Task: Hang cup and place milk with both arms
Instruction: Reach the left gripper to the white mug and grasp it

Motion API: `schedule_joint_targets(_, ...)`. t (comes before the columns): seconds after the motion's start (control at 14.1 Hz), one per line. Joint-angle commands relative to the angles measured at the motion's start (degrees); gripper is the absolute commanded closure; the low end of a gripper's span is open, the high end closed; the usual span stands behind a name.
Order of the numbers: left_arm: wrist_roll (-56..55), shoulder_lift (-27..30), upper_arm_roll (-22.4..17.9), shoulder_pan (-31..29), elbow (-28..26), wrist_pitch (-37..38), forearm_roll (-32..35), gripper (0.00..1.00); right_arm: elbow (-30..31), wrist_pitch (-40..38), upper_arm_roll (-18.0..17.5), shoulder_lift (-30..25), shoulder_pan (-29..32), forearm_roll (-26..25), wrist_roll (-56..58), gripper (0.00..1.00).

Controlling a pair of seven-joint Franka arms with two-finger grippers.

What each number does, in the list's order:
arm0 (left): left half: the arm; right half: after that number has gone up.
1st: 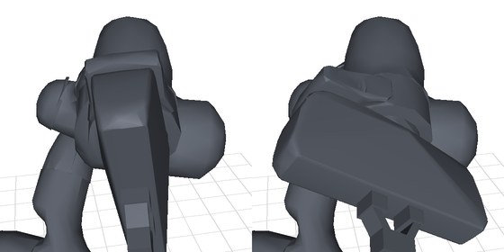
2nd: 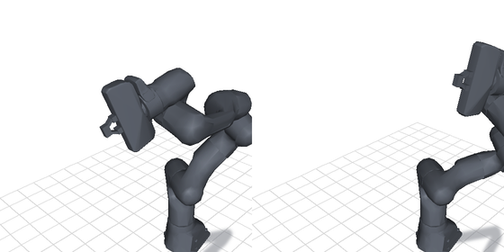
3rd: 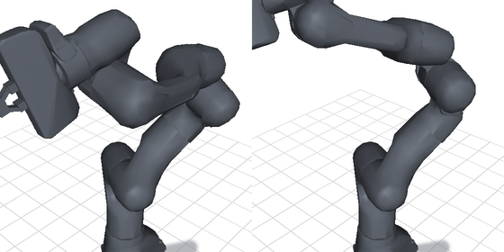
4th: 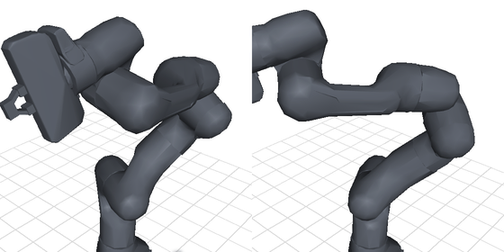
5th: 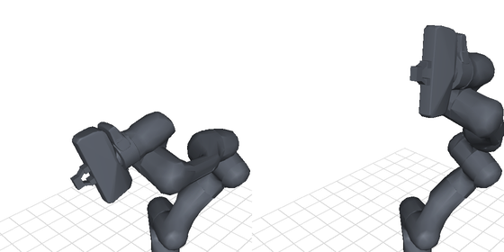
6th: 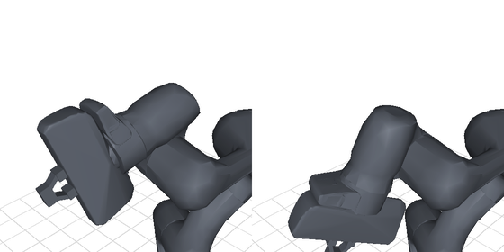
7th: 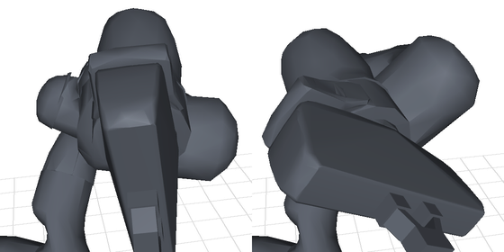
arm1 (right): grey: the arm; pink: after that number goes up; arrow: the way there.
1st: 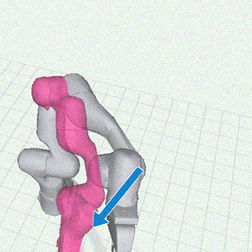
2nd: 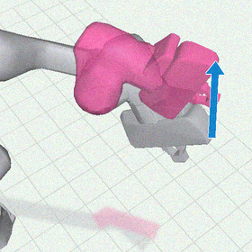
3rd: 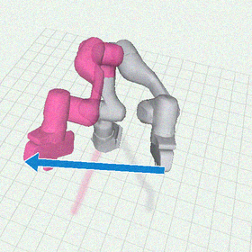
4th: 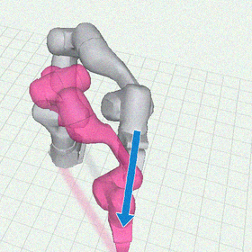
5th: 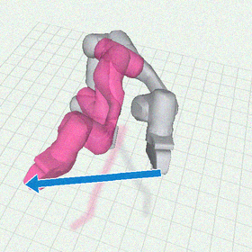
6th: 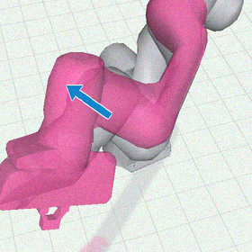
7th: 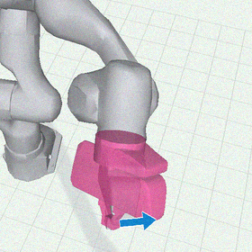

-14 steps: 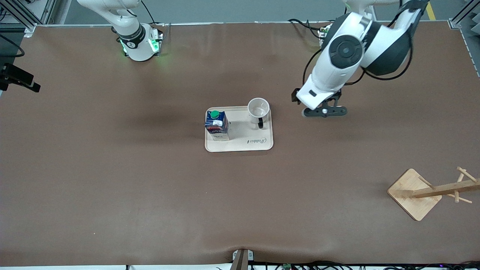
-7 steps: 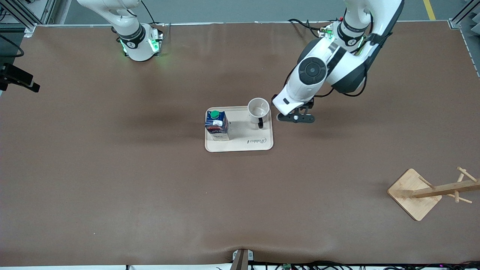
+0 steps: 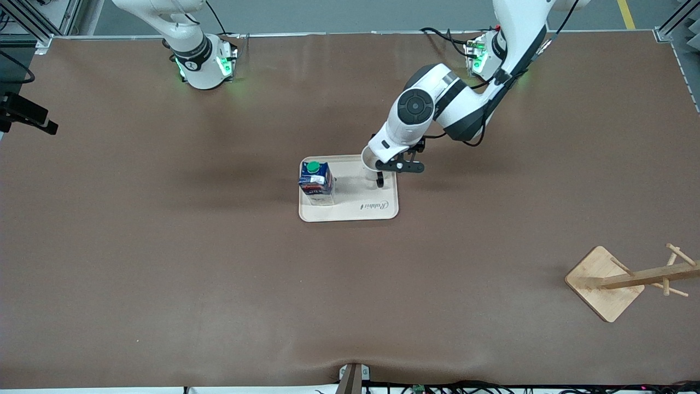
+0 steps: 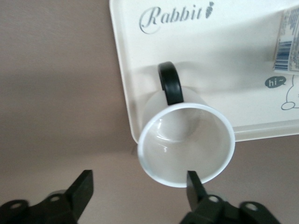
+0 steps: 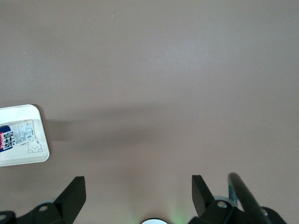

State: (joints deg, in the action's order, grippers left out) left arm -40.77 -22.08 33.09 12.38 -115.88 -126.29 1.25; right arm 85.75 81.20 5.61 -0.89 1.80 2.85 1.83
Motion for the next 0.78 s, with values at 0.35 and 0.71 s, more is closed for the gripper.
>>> schedule_joint_targets(0.35,-9.4,-6.6,0.0,1.2,0.1,-5.6,7.2,0.8,-1.5,-0.3,-0.5,1.0,0.7,0.8,0.6,0.0)
schedule_joint_targets(0.71,-12.7,-6.3,-0.1,0.3,2.9,-5.4,8.8,1.0,-1.5,-0.6,-0.6,2.6,0.5,0.7,0.7,0.0)
